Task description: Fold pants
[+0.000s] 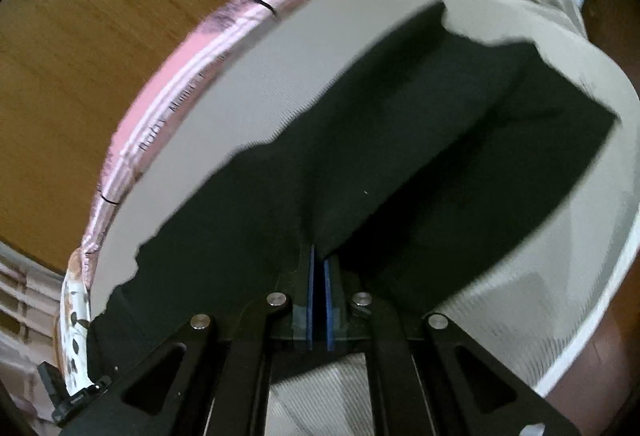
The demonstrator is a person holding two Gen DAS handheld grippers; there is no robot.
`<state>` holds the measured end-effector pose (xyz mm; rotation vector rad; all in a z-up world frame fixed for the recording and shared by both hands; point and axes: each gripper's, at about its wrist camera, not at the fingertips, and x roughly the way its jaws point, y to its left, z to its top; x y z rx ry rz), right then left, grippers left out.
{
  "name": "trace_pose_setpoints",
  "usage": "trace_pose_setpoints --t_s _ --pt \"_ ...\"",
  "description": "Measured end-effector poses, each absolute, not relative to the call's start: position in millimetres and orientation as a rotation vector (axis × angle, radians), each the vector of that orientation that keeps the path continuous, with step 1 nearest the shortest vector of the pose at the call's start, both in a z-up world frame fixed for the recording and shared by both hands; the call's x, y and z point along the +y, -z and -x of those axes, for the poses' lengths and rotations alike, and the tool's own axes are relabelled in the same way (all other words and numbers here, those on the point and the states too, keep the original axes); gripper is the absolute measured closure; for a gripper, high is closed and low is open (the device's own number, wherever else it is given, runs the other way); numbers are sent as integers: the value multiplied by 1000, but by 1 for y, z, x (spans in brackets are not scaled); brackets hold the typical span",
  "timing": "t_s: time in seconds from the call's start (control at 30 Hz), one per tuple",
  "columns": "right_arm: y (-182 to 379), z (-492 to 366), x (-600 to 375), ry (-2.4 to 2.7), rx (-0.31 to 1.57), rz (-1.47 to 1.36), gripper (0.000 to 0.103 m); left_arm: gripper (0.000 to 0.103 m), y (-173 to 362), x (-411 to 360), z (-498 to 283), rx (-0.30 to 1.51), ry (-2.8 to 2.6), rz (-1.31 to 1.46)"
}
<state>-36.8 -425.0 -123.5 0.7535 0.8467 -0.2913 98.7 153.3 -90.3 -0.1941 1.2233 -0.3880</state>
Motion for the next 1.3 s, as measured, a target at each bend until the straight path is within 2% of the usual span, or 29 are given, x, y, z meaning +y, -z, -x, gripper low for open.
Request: trace_pose_setpoints --t_s 0.17,0.3,0.37,0.47,0.57,0.73,0.93,1.3 --pt "149 37 -425 337 962 -756 99 82 94 144 -90 1200 365 89" --pt "145 32 -419 363 996 -713 99 80 90 141 -85 1184 327 76" --pt "142 32 -417 355 1007 -700 95 76 85 140 -79 1172 312 59" --pt "145 38 -421 321 982 -748 93 63 79 139 -70 1164 319 46" --pt "148 44 -424 278 940 -793 92 62 68 139 -52 1142 306 -2" --pt "153 49 -434 213 884 -865 91 60 36 129 -21 971 337 -96" --pt "162 55 -458 163 787 -1001 88 57 22 57 -18 866 506 -181" --pt "163 43 -503 177 756 -1099 88 57 62 -119 -11 858 823 -384"
